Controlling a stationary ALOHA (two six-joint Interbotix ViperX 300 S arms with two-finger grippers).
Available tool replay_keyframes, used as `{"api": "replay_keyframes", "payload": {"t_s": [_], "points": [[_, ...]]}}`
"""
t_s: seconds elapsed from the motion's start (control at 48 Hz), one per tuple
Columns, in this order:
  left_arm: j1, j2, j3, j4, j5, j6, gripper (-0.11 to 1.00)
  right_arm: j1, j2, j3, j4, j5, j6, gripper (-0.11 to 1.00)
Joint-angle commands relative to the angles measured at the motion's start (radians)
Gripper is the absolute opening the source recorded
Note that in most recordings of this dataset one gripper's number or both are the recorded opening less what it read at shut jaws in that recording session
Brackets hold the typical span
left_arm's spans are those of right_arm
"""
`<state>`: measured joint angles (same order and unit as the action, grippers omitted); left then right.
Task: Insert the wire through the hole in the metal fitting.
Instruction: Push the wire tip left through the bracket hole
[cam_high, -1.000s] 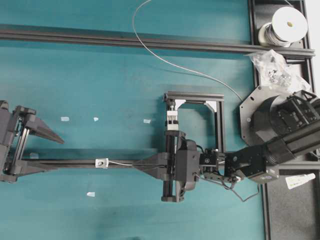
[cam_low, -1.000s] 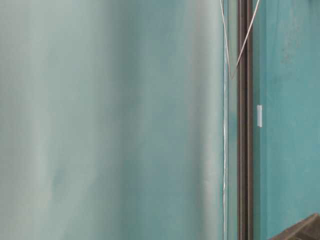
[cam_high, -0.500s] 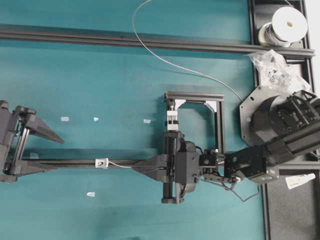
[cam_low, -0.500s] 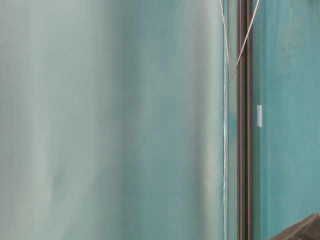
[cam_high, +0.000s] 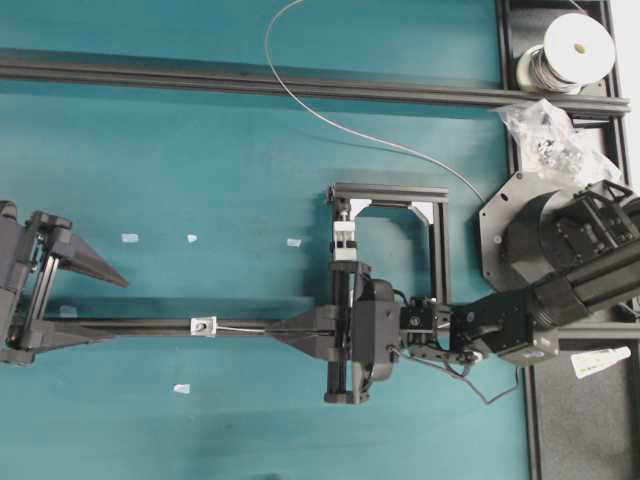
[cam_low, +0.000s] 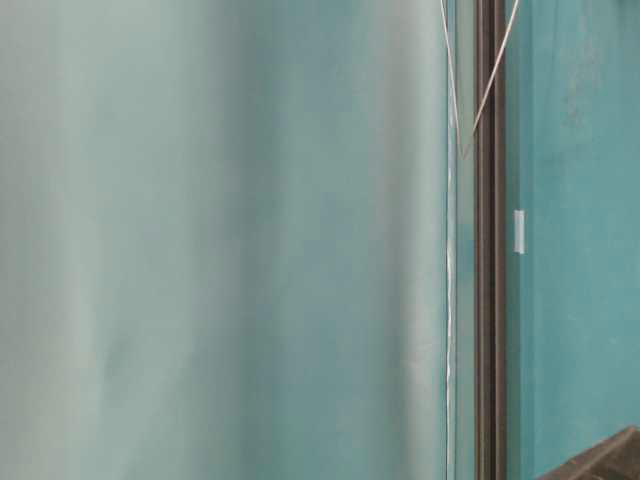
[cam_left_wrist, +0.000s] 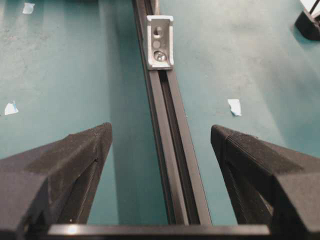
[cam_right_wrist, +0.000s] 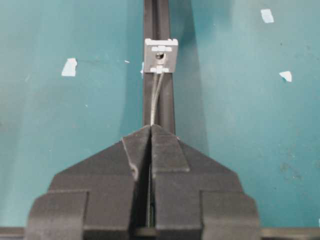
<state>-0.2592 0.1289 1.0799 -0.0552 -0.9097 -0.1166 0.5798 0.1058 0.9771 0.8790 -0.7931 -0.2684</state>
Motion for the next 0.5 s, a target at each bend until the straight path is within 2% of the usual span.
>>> {"api": "replay_keyframes", "payload": {"t_s": [0.0,0.479], "points": [[0.002,-0.011,-0.009,0.0,-0.005,0.0,0.87,0.0,-0.011,0.002,-0.005,-0.017,0.002,-0.01],[0.003,-0.011,-0.008,-0.002,-0.005,0.0,0.87,0.003,-0.012,-0.003,-0.005,-0.029,0.003,-0.01]]}}
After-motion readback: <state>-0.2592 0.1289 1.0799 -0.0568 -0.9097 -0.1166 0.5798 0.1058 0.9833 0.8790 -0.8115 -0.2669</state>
